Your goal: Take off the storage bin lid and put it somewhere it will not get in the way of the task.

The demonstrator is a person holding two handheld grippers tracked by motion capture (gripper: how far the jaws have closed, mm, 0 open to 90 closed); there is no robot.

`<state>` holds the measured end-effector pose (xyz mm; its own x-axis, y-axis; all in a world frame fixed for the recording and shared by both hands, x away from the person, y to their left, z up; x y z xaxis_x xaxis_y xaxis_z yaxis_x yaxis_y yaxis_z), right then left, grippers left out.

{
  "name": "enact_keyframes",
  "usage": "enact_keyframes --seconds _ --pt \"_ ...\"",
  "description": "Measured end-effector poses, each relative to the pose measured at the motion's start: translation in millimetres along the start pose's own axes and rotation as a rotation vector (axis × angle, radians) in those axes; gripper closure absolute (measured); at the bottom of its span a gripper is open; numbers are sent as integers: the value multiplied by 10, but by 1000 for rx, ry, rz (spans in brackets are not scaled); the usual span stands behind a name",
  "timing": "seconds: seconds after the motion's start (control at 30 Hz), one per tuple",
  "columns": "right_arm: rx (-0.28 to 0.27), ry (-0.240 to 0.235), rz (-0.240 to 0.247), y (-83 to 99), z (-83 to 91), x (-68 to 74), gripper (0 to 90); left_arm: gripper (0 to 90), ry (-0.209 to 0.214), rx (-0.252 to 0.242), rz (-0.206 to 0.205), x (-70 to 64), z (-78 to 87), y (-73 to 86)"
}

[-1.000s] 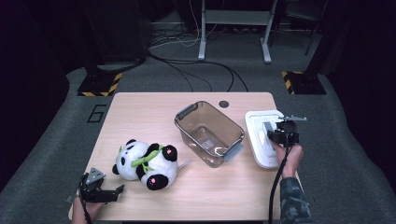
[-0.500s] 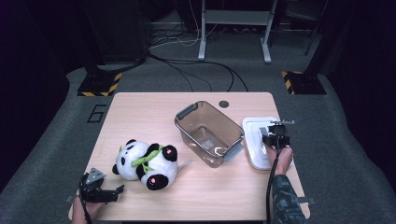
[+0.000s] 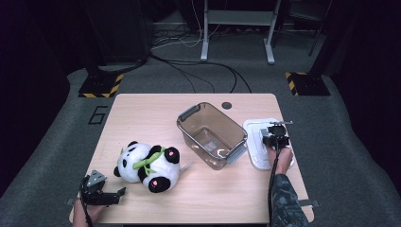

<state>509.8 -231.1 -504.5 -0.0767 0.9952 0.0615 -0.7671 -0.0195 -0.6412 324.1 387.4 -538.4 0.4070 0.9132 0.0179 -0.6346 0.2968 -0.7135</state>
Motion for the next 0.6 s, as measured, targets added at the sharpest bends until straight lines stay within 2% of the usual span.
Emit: enact_keyframes --seconds 0.1,0.13,0.27,0.33,0.5,0.6 --pt "-11 -22 -17 15 45 -12 435 4 -1 -2 1 -1 -1 1" --pt "-31 -26 -6 25 76 -12 383 4 -1 -2 0 0 -1 1" --pt "-53 -53 15 55 217 9 236 4 0 -1 1 -1 0 0" --pt "-78 -84 24 92 323 36 172 4 0 -1 1 -1 0 0" --pt "-114 -141 85 229 571 159 61 4 -1 -1 0 0 -1 1" --pt "-140 -181 116 355 701 268 25 4 -1 -1 0 -1 -1 1"
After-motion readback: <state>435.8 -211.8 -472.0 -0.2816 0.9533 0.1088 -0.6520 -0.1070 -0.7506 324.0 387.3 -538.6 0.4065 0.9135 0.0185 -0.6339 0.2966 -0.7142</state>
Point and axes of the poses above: each handheld gripper's, and its own axes: z roughly backward along the jaws, y roughly out of its underside, x roughly to its left, the point moved 1 cm from there along -z, roughly forward along the jaws, and after that the axes turned 2 degrees about -y, right-handed, at the moved point
